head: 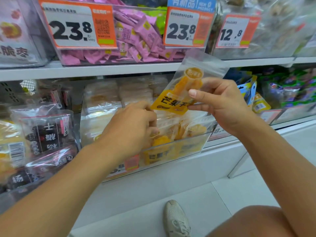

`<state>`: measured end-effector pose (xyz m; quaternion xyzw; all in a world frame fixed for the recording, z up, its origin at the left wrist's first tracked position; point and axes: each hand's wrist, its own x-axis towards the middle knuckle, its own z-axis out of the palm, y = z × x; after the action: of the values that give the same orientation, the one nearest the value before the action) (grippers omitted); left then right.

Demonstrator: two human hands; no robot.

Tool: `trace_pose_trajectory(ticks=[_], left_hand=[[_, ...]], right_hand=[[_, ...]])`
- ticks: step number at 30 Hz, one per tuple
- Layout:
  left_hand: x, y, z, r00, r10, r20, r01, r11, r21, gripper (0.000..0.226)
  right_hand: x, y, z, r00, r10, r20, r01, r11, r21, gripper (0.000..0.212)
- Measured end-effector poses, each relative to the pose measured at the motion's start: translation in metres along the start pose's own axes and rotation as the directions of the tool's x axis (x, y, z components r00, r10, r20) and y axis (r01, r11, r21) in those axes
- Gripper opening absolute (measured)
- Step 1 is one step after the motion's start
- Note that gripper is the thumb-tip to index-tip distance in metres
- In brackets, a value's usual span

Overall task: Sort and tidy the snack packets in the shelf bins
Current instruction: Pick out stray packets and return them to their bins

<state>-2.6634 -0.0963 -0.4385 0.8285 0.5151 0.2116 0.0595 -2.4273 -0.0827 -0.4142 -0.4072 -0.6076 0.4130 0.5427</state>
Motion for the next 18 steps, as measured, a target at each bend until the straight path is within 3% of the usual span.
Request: trace_pose_trajectory(ticks=[3,6,9,13,18], left_hand=[[-0.005,-0.01,-0.01,0.998,-0.05,0.041,0.049,0.998,0.035,0.024],[-0.004,-0.013,-0.016,0.995,-0.097,0.021,0.098,0.994,-0.054,0.021],[0.002,-0.013,-0.012,0.989,-0.135,-0.054,0.126,0.983,-0.134,0.028],[0.002,-0.014,-0.008,0.975,-0.216,-0.06,0.193,0.946,-0.261,0.016],[0.002,-0.019,-0.008,0.975,-0.22,-0.027,0.204,0.94,-0.273,0.025]], right_hand=[[-0.001,-0.004,-0.008,1.0,0.011,0.008,-0.011,0.997,0.074,0.047],[-0.006,-0.01,-0.007,0.988,0.033,0.149,-0.05,0.993,0.108,0.039],[-0.009,-0.009,0.009,0.963,0.071,0.262,-0.043,0.993,-0.112,0.019],[-0.01,-0.004,0.03,0.928,0.185,0.325,0.009,0.858,-0.514,0.013],[-0.008,-0.019,0.034,0.963,0.078,0.26,0.086,0.821,-0.564,0.019]])
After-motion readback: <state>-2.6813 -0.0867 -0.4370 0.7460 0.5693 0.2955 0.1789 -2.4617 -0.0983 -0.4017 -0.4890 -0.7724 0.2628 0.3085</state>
